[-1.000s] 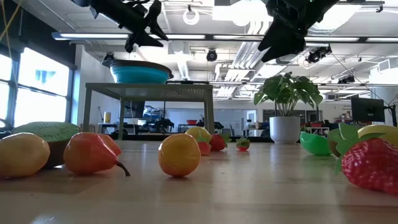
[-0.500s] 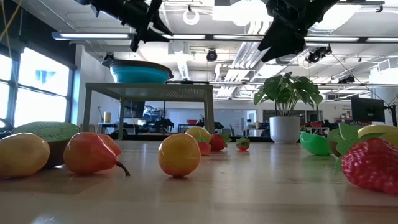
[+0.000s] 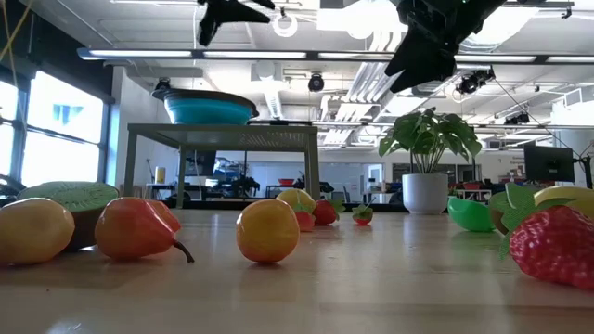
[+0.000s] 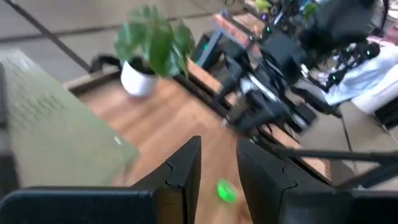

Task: Pick & Place Fruit
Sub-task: Put the strawberry into the strainer bowl on the shelf

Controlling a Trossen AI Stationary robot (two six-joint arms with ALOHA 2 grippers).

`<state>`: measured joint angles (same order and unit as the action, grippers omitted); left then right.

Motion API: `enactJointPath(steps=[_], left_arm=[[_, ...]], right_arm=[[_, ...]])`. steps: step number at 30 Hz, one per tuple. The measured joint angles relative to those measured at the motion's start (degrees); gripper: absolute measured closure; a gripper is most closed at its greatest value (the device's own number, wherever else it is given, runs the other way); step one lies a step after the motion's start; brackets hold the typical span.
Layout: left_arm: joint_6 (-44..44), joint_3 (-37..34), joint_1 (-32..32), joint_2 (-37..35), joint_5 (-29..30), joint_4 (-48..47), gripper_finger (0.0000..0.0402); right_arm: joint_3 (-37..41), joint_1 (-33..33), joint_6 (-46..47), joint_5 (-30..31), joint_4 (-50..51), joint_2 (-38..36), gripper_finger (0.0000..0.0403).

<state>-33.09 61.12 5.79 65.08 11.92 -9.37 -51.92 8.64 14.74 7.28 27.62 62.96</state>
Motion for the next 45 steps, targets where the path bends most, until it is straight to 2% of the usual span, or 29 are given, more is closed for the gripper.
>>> enactJointPath(steps=[5, 11, 14, 18, 25, 28, 33, 38, 45], left_arm=[[-8.39, 0.00, -10.21, 0.02, 10.36, -5.84, 0.0302], [-15.92, 0.02, -20.60, 0.35, 23.62, -7.49, 0.0302], [-18.65, 0.02, -24.78, 1.56, 28.37, -7.39, 0.0302], [-23.45, 0.02, -28.93, 4.36, 31.81, -7.16, 0.0302], [-28.23, 0.00, -32.25, 9.51, 32.03, -7.21, 0.0302], [-28.25, 0.00, -32.57, 10.14, 31.58, -7.16, 0.0302], [-28.27, 0.00, -32.56, 10.16, 25.92, -7.78, 0.0302], [-28.81, 0.00, -34.33, 10.16, 22.04, -7.94, 0.0302], [-34.01, 0.00, -39.21, 10.60, 22.08, -11.02, 0.0302]], right_arm=[[0.00, 0.00, -0.04, 0.25, 0.00, 0.00, 0.0127], [0.00, 0.00, -0.04, 0.23, 0.00, 0.00, 0.0127], [0.00, 0.00, -0.66, 0.23, 0.02, 0.00, 0.0127], [0.01, 0.00, -2.93, 0.25, 0.09, -0.02, 0.0127], [0.00, 0.00, -1.64, -0.28, 0.07, -0.02, 0.0127], [0.00, 0.00, -1.01, -3.49, 0.15, -0.02, 0.0127], [0.00, -0.04, -0.19, -7.86, 0.20, -0.01, 0.0127], [0.02, -0.02, 6.88, -7.27, 0.03, 0.00, 0.0127], [0.02, -0.02, 12.66, -7.00, -0.35, 0.50, 0.0127]])
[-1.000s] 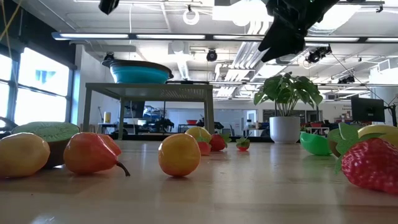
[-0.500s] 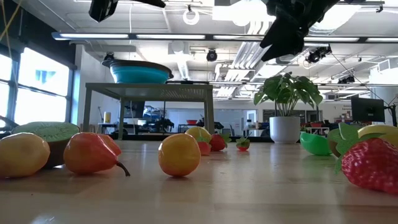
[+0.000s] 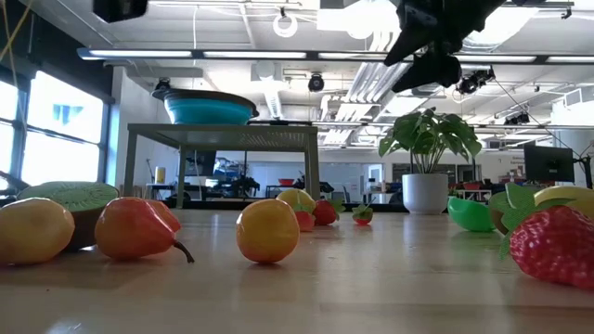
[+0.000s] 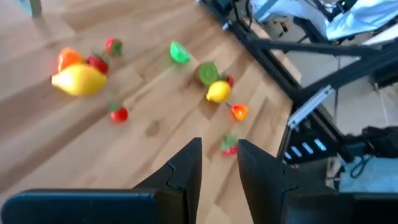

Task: Pick & Place Fruit
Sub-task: Put the strawberry into the strainer bowl on the shelf

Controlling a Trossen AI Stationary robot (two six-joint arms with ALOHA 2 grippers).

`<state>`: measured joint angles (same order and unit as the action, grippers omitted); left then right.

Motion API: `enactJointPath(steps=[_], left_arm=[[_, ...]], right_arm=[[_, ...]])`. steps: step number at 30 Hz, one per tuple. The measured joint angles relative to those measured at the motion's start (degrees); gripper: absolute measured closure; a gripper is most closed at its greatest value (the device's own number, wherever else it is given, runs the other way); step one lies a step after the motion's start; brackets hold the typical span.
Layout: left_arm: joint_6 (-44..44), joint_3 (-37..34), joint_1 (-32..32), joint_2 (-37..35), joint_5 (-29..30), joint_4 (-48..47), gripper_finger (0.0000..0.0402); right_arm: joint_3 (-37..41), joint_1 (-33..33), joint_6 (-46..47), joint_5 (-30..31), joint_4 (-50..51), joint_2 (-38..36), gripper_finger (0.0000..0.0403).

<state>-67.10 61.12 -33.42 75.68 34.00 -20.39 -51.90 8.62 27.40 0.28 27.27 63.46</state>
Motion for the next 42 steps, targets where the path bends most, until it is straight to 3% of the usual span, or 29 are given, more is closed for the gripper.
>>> enactJointPath(steps=[7, 13, 17, 23, 27, 32, 35, 42], left_arm=[[-6.80, 0.00, -3.61, 1.97, 1.63, -7.17, 0.0310], [-7.11, 0.60, -3.74, 4.78, 2.61, -6.83, 0.0358], [-4.35, 4.93, -3.72, 6.87, 2.69, -10.97, 0.0395], [-4.38, 15.45, -3.72, 10.39, 2.33, -26.55, 0.0399], [-8.62, 20.45, -3.72, 12.63, -4.35, -39.04, 0.0400], [-11.77, 20.68, -4.15, 15.52, -15.86, -48.06, 0.0401], [-10.90, 19.99, -5.52, 17.14, -15.29, -47.79, 0.0401], [-14.10, 10.87, -7.72, 17.49, -15.68, -36.45, 0.0401]], right_arm=[[0.00, 0.00, 2.10, 1.16, -0.09, 2.62, 0.0127], [0.00, -0.13, 4.34, 0.04, -0.11, 5.15, 0.0127], [0.00, -0.16, 3.73, -2.32, -0.10, 5.78, 0.0127], [0.00, -1.00, 0.17, -2.35, -0.09, 5.88, 0.0127], [0.00, -1.89, -0.64, -3.29, -0.09, 5.90, 0.0127], [0.00, -2.82, -0.66, -5.32, -0.09, 5.89, 0.0127], [0.00, -3.64, -0.66, -5.27, -0.09, 5.90, 0.0127], [0.00, -5.11, -0.71, -5.21, -0.34, 5.88, 0.0127]])
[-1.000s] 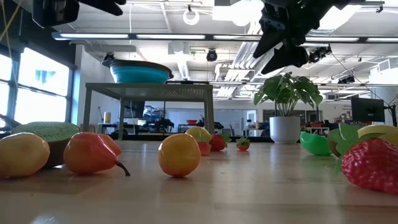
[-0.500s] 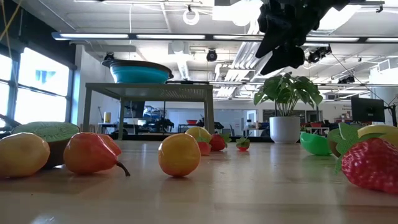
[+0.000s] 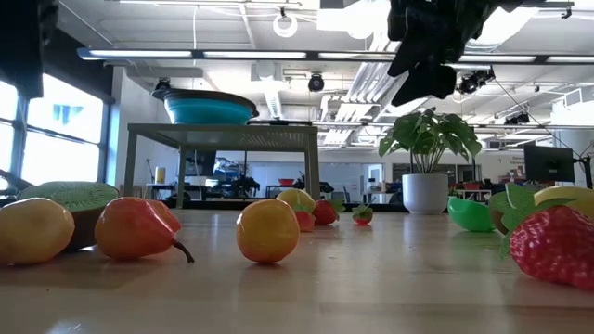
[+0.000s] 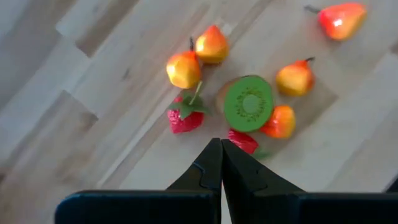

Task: Pick & Place Fruit
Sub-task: Put the strawberry into the strainer bowl on the shelf

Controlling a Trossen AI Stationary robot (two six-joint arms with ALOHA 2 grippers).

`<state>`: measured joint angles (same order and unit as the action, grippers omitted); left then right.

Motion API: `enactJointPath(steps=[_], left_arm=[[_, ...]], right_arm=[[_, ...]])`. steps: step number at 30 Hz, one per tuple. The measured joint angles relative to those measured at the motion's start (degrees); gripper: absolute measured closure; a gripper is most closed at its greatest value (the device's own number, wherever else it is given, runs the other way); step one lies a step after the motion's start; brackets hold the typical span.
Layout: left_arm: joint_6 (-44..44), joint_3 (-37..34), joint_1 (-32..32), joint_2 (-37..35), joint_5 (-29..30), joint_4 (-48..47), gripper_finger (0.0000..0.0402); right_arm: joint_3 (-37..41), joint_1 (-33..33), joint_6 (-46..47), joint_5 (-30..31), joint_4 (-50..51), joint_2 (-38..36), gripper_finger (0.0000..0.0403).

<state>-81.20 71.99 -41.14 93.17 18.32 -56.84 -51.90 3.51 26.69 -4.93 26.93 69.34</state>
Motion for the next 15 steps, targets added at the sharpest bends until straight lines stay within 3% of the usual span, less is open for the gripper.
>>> enactJointPath(steps=[7, 15], left_arm=[[-1.37, -6.41, -0.15, -0.31, -0.28, 7.92, 0.0401], [-1.62, -12.31, 0.27, -5.35, -2.49, 13.44, 0.0401]], right_arm=[[0.00, -0.16, 0.07, 0.39, -1.13, 0.01, 0.0127], [0.00, -0.16, 0.47, 0.46, -3.49, 0.00, 0.0127]])
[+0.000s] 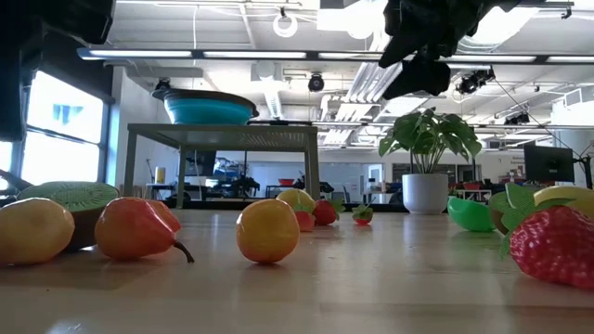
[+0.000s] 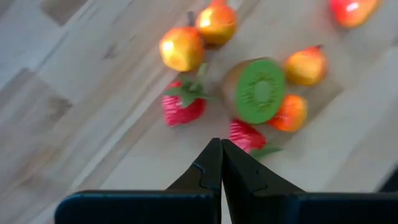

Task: Pick & Place Fruit
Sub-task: Put the strawberry into the strainer bowl on the shelf

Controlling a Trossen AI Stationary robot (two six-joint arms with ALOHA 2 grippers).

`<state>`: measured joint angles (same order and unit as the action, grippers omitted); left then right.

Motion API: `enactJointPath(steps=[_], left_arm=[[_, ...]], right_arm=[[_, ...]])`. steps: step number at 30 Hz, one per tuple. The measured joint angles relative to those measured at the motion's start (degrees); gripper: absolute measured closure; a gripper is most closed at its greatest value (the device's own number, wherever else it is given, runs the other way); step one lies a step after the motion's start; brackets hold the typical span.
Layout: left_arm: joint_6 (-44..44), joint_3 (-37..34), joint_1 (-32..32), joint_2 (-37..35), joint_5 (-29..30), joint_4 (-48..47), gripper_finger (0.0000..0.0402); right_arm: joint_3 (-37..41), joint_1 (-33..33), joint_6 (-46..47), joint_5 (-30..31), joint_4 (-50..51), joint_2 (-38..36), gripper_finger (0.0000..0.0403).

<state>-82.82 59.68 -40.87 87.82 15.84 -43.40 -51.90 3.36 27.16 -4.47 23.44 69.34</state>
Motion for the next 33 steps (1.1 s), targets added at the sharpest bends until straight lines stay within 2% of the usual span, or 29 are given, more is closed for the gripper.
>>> enactJointPath(steps=[10, 13, 18, 28, 33], left_arm=[[1.30, -0.04, 0.01, -0.65, 0.17, -0.14, 0.0400], [1.57, -0.07, 0.01, -0.64, 0.20, -0.20, 0.0384], [1.35, -0.07, 0.01, -0.64, 0.21, -1.88, 0.0310], [-0.39, -0.09, 0.01, -0.64, 0.32, -4.48, 0.0112], [0.19, -0.09, 0.01, -0.62, 0.35, -2.25, 0.0058]], right_arm=[[0.00, 0.00, 0.11, -0.17, -0.15, 0.00, 0.0127], [0.00, 0.00, 0.15, -0.19, -0.15, 0.00, 0.0127], [0.00, 0.00, 0.21, -0.19, -0.13, 0.00, 0.0127], [0.00, 0.00, 0.22, -0.19, -0.13, 0.00, 0.0127], [0.00, 0.00, 0.22, -0.19, -0.13, 0.00, 0.0127]])
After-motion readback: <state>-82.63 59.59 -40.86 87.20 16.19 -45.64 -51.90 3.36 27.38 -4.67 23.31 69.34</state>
